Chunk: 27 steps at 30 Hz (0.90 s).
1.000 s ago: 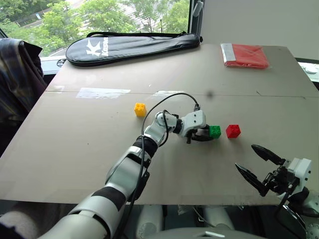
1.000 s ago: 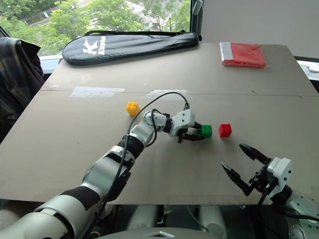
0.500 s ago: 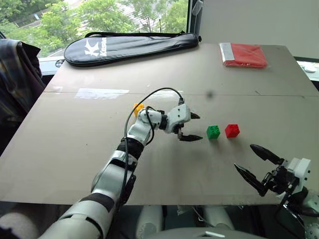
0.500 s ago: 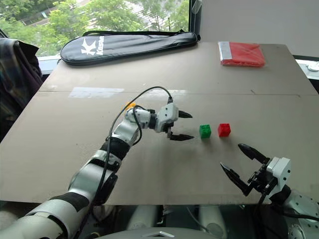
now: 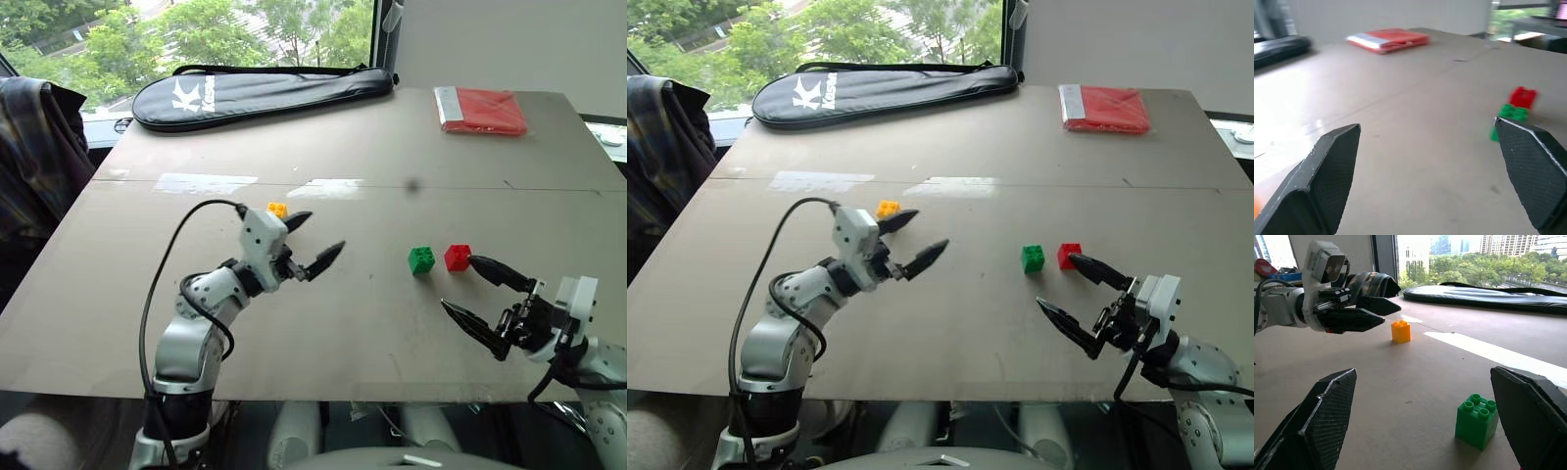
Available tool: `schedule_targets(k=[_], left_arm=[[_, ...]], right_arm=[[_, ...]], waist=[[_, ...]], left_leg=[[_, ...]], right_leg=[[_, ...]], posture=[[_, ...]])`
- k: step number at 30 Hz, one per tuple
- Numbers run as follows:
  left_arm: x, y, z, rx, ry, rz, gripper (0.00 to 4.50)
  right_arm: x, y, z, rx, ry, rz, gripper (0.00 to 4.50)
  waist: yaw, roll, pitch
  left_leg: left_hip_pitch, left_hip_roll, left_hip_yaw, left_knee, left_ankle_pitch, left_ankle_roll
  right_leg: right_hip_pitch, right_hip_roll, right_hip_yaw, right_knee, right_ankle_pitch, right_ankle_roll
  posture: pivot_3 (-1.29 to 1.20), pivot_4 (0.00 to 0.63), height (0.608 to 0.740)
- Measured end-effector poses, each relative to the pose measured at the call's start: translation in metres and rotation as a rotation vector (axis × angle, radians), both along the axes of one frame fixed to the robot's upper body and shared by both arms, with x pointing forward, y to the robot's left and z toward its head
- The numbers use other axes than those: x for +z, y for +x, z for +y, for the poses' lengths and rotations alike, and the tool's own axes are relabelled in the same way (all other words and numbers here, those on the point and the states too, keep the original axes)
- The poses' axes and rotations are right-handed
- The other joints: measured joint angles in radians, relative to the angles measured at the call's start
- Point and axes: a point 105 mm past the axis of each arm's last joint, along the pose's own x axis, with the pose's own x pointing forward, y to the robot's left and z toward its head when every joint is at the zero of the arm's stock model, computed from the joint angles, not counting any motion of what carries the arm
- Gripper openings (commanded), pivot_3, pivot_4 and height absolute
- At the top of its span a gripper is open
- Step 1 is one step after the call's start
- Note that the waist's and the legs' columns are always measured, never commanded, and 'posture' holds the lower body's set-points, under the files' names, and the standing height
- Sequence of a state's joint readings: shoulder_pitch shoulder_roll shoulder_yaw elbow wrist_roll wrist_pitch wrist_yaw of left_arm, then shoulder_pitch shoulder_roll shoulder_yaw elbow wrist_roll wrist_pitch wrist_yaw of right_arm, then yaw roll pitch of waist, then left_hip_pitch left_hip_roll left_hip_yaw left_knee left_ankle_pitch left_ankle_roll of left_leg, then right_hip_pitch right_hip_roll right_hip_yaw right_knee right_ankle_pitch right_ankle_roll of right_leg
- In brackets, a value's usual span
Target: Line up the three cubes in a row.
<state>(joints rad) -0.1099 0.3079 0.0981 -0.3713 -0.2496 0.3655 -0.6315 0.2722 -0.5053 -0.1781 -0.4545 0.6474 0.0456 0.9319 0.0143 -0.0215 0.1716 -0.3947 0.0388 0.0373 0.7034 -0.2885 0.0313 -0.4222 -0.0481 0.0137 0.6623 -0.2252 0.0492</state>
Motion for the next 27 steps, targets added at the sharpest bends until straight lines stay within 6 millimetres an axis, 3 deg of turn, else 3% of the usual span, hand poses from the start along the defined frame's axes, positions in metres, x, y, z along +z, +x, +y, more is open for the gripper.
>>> schedule_targets(k=[5, 8, 13, 17, 19, 22, 27], left_arm=[[-0.021, 0.009, 0.043, 0.337, 0.043, 0.024, 4.47], [-0.026, 0.018, 0.058, 0.433, 0.044, 0.027, 4.47], [-0.035, 0.034, 0.055, 0.428, 0.052, 0.044, 4.47], [-0.053, 0.049, 0.048, 0.413, 0.077, 0.101, 4.47], [-0.051, 0.056, 0.048, 0.422, 0.081, 0.096, 4.47], [-0.050, 0.063, 0.045, 0.419, 0.101, 0.100, 3.69], [-0.049, 0.068, 0.046, 0.425, 0.132, 0.106, 1.36]], right_arm=[[-0.001, 0.001, 0.005, 0.040, -0.006, 0.011, 4.50], [-0.001, 0.001, 0.006, 0.050, -0.010, 0.014, 4.50], [0.002, 0.003, 0.007, 0.056, -0.015, 0.009, 4.50], [0.002, 0.003, 0.007, 0.057, -0.016, 0.007, 4.50], [0.002, 0.003, 0.007, 0.057, -0.016, 0.008, 4.50], [0.000, 0.001, 0.006, 0.055, -0.016, 0.013, 4.50], [-0.003, -0.003, 0.005, 0.064, -0.018, 0.022, 4.50]], waist=[[0.001, 0.000, 0.000], [0.001, 0.000, 0.000], [0.001, 0.000, 0.000], [0.000, 0.000, 0.000], [0.000, 0.000, 0.000], [0.000, 0.000, 0.000], [0.000, 0.000, 0.000]], left_leg=[[0.000, 0.000, -0.001, 0.000, 0.000, 0.000], [0.000, 0.000, -0.001, 0.000, 0.000, 0.000], [0.000, -0.001, 0.000, 0.000, 0.000, 0.000], [-0.001, -0.001, 0.002, 0.000, 0.000, 0.000], [-0.001, -0.001, 0.002, 0.000, 0.000, 0.000], [-0.001, -0.001, 0.003, 0.000, 0.000, 0.000], [0.000, 0.000, 0.003, 0.000, 0.000, 0.000]], right_leg=[[0.000, 0.000, -0.001, 0.000, 0.001, -0.002], [0.000, 0.000, -0.001, 0.000, 0.001, -0.002], [0.000, 0.000, -0.001, 0.000, 0.001, -0.002], [0.000, 0.000, -0.002, 0.000, 0.003, 0.000], [0.000, 0.000, -0.003, 0.000, 0.003, 0.001], [0.000, 0.000, -0.002, 0.000, 0.003, 0.000], [0.001, 0.000, -0.002, 0.000, 0.003, 0.000]], posture=[[0.00, 0.150, 0.708], [0.00, 0.150, 0.708], [0.00, 0.150, 0.708], [0.00, 0.150, 0.708], [0.00, 0.150, 0.708], [0.00, 0.150, 0.708], [0.00, 0.150, 0.708]])
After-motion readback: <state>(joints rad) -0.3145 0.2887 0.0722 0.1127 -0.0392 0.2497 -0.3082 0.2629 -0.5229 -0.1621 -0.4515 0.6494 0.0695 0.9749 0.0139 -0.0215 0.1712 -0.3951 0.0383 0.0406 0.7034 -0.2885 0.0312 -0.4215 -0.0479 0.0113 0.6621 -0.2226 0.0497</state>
